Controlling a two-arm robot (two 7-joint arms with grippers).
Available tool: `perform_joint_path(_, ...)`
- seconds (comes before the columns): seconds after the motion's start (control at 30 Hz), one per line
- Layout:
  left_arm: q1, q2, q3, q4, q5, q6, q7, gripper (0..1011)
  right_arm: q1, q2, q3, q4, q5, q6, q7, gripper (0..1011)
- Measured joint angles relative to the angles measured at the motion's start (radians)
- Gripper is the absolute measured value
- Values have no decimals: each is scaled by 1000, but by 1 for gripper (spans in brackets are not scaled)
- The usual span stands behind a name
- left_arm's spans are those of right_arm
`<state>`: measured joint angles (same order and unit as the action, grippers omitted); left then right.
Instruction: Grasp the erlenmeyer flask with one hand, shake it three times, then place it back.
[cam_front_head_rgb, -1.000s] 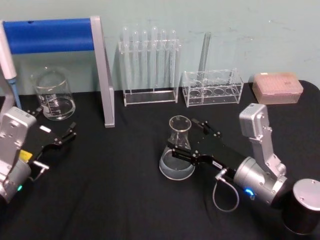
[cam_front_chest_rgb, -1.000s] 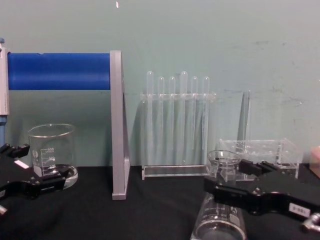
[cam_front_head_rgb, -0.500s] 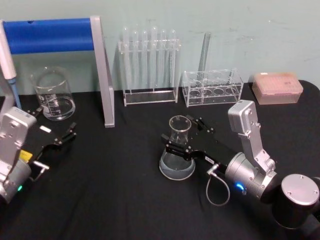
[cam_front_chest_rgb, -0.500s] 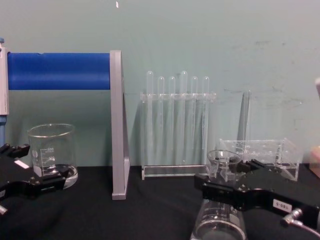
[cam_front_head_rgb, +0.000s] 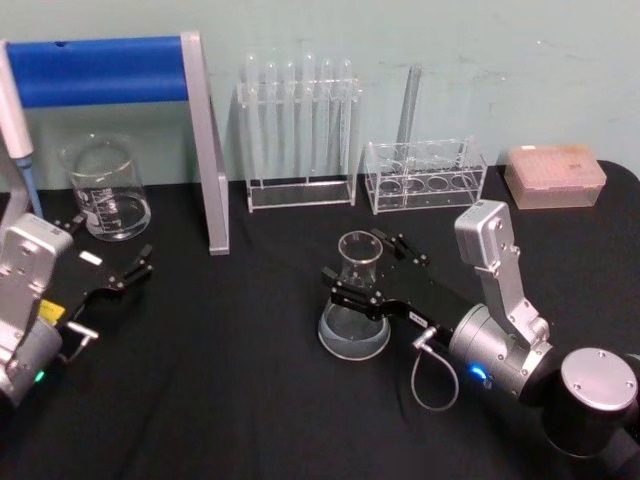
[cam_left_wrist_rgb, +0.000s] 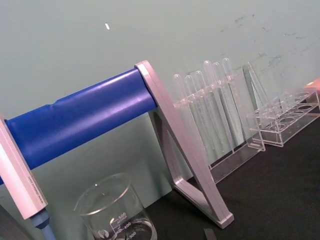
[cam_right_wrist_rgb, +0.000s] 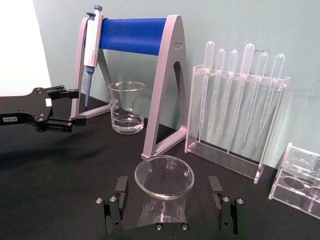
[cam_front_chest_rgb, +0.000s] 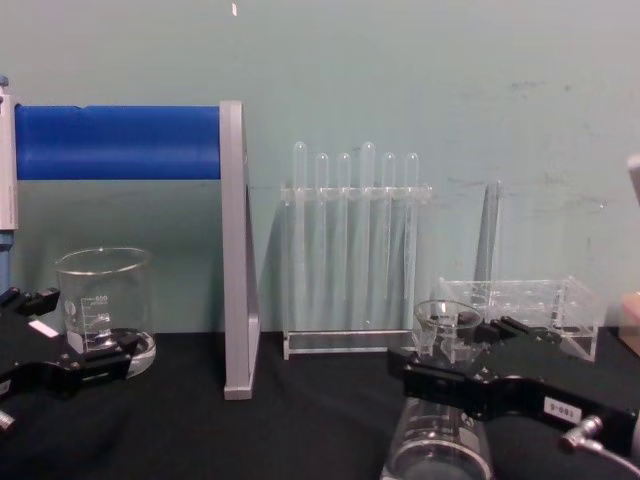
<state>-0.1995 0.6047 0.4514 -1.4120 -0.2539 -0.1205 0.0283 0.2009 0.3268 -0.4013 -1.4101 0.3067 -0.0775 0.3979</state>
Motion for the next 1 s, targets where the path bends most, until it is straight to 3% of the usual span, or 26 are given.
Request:
perform_joint_path(0.2,0,0,0,0,0,0,0,1001,0,0,0,0,1,0,0,948)
perform_joint_path(0.43,0,0,0,0,0,0,0,1001,0,1,-1,0,2,0,-1,787)
perform_joint_path(0.73,0,0,0,0,0,0,0,1001,0,1,-1,-1,3,1,-1,484)
perform_joint_path(1.0,0,0,0,0,0,0,0,1001,0,1,-1,-1,4,1,-1,450)
